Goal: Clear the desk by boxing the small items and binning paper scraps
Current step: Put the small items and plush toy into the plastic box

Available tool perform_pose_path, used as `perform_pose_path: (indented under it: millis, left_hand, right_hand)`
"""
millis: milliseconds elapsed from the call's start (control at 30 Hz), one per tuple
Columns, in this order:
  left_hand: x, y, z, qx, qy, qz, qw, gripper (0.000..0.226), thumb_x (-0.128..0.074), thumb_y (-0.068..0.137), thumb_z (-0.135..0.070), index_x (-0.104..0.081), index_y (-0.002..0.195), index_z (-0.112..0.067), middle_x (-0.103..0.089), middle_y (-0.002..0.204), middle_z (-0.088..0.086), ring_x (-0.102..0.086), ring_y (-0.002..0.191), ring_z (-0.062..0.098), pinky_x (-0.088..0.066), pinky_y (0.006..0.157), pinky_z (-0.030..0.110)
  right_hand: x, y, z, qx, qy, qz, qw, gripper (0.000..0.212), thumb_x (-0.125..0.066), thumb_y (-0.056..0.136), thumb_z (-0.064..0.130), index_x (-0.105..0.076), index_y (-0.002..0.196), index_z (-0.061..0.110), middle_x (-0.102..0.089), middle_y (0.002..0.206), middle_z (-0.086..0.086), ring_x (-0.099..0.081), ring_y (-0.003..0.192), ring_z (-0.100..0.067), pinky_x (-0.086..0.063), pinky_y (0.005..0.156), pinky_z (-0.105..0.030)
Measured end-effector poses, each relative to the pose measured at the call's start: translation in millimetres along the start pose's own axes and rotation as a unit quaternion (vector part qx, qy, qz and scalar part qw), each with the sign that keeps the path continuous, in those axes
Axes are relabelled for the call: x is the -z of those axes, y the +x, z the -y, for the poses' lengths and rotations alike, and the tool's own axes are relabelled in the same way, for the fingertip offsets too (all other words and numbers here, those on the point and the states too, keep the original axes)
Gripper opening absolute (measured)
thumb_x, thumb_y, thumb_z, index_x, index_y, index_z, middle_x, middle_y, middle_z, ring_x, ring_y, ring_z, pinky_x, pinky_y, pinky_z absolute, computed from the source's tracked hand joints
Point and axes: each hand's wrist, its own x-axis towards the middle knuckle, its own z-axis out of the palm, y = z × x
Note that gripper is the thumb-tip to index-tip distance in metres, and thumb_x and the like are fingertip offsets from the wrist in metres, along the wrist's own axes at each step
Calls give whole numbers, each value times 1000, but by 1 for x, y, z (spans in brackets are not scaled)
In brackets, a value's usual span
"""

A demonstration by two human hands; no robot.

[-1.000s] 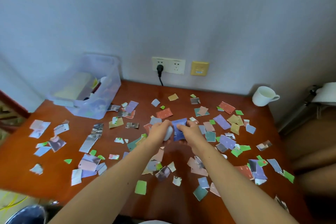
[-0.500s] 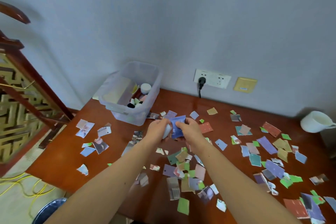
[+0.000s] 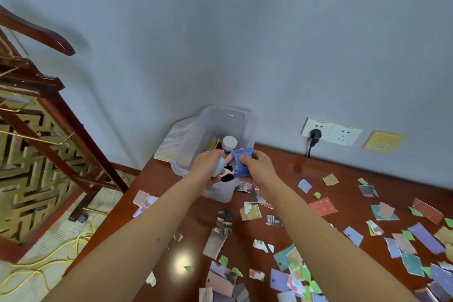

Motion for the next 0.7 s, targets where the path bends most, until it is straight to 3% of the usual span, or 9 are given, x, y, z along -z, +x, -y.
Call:
perform_pose_path:
  millis: [133,267,400,500,600,700]
  left_hand:
    - [13,26,-11,6,3,-13,1000,16,-53,96,-26,-52,87,-12,-52,71,7,-50,56,15,-41,47,23]
    - [19,54,-16,31,-28,-15,999,21,-51,97,-28,-54,108,-11,-53,89,9,-53,70,19,-47,53,29]
    - [23,78,-22,45,-35,-19,998,14,-47,99,-15,-48,112,-10,-46,105,13,-52,86,26,-52,74,35]
    - [24,98,-21,59,-32,-42,997,15,-45,99,-19,-47,112,-11,-49,99,13,-51,73,23,-51,87,42]
    - [22,115,-23,77,-32,-56,995,12,-44,100,-19,-47,110,-13,-46,82,8,-46,68,20,-44,84,38]
    - [20,129,-21,80,1,-48,996,33,-41,102,-24,-50,128,-8,-53,99,15,-52,87,26,-45,93,38]
  right_hand:
    - [-20,24,6,-23,27,7,999,16,-52,95,3,-52,111,7,-61,95,-11,-61,76,-20,-58,66,-34]
    - [-38,50,10,-54,36,5,998,28,-46,93,-4,-49,120,1,-58,111,-21,-60,89,-29,-57,75,-43]
    - [-50,73,11,-86,28,-10,996,25,-43,94,-2,-44,116,12,-56,117,-20,-60,94,-28,-55,61,-32]
    - [-57,94,7,-116,21,-18,993,35,-41,95,0,-43,128,11,-56,120,-18,-59,98,-29,-53,60,-32]
    - [-62,112,1,-130,11,-24,991,39,-41,95,0,-42,134,7,-56,118,-17,-57,103,-30,-54,83,-43]
    - [-66,121,-4,-139,-5,-13,990,48,-46,93,5,-37,140,8,-49,135,-18,-55,101,-28,-53,69,-36]
